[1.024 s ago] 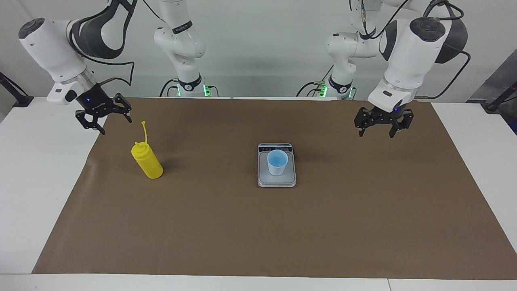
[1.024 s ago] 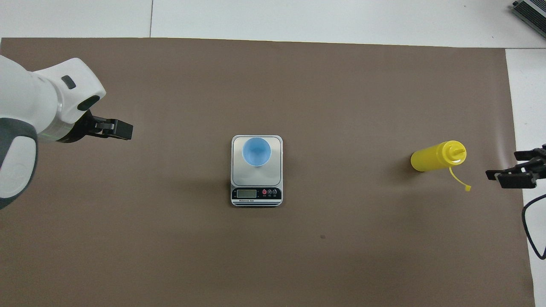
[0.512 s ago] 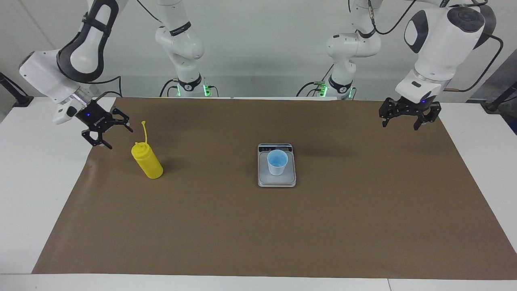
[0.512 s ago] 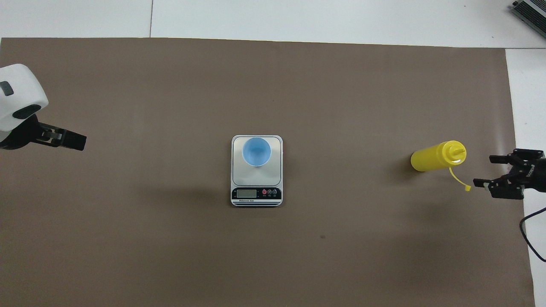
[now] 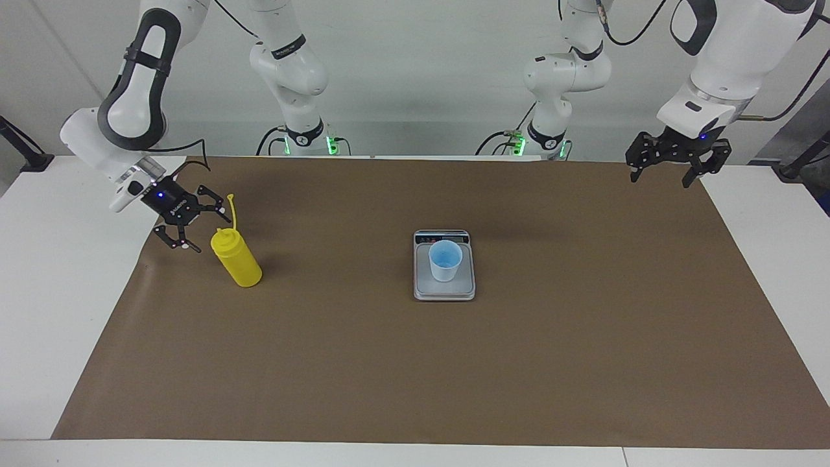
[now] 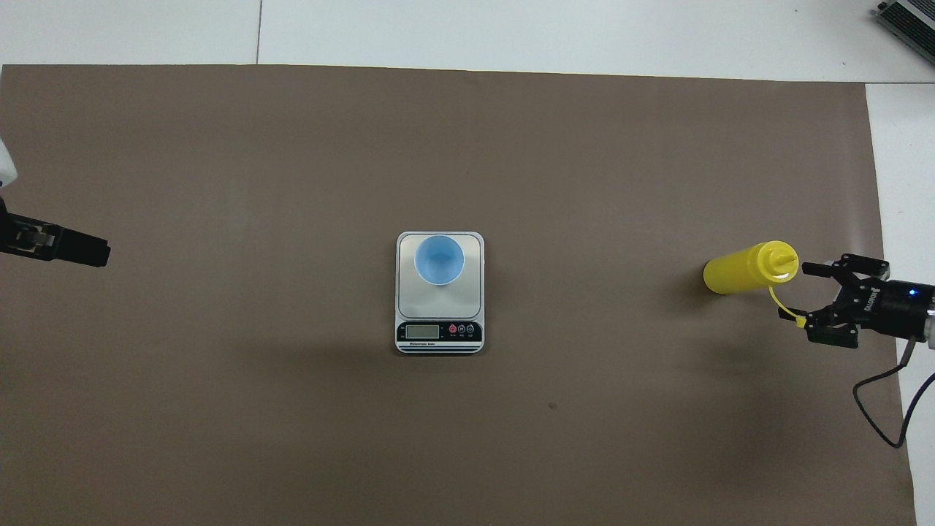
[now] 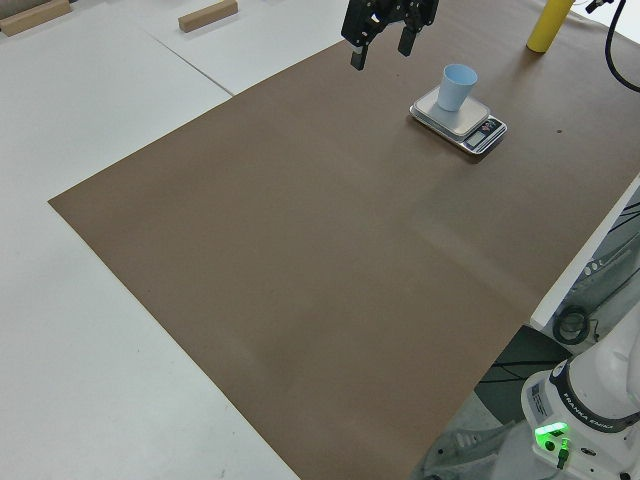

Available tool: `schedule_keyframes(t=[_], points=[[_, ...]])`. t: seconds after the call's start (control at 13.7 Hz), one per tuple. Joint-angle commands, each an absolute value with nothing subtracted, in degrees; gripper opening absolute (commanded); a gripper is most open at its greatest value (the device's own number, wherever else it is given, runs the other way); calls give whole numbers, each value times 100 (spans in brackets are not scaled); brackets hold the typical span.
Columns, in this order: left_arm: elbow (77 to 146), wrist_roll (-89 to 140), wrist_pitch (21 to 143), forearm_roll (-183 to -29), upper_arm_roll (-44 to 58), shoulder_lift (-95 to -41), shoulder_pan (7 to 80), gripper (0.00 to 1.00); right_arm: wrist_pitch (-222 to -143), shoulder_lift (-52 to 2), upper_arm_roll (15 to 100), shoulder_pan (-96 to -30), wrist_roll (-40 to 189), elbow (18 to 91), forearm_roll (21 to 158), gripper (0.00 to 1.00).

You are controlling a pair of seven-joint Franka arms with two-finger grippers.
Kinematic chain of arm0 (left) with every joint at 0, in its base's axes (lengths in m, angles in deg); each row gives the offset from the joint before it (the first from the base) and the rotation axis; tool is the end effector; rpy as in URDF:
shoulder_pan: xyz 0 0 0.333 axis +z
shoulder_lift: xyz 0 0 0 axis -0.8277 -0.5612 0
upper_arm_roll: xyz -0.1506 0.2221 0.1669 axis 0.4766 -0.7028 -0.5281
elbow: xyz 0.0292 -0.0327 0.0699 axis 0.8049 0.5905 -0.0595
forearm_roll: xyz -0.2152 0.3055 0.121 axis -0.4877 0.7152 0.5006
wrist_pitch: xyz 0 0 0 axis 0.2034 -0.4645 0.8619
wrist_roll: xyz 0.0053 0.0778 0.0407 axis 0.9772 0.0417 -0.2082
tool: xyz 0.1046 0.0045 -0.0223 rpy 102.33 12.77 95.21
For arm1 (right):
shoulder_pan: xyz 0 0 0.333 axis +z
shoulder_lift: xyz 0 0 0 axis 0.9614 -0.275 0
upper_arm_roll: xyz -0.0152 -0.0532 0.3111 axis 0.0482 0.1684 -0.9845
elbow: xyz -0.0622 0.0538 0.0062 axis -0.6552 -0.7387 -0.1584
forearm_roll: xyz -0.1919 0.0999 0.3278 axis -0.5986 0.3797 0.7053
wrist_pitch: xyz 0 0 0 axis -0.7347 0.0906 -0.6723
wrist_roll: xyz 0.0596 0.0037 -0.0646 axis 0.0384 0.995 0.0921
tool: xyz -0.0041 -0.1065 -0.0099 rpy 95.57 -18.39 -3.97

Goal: Pour seasoning into cup on scale with both arms
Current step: 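Grasp the yellow bottle with the right gripper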

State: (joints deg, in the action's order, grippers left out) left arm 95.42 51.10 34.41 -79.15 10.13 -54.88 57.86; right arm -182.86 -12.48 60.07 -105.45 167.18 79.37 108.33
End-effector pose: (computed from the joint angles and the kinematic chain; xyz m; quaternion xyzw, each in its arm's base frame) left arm 0.5370 -0.0375 0.6273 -0.9925 0.1214 -0.0046 0.0167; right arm 0.4788 -0.1953 0.3493 -0.8600 -0.3574 -0.2696 0.2449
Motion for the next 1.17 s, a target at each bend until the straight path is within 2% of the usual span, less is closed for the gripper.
schedule_keyframes(t=[0.0, 0.51, 0.66, 0.95, 1.1], points=[[9536, 4980, 3352, -8139, 1061, -5469, 5920, 100, -18383, -1237, 5938, -10550, 17076, 8062, 11291, 100], [9589, 4822, 3388, -8235, 1078, -5399, 5867, 100, -18339, -1562, 5938, -10480, 17876, 8106, 12144, 100], [9790, 4831, 3467, -8254, 1070, -5303, 5876, 100, -18339, -1606, 5920, -10471, 18008, 8097, 12346, 100], [9765, 4901, 3484, -8201, 1078, -5293, 5859, 100, -18015, -2299, 5929, -10445, 18991, 8062, 13250, 100], [9528, 4953, 3353, -8157, 1087, -5399, 5858, 100, -17988, -2336, 5920, -10392, 19028, 7966, 13410, 100]])
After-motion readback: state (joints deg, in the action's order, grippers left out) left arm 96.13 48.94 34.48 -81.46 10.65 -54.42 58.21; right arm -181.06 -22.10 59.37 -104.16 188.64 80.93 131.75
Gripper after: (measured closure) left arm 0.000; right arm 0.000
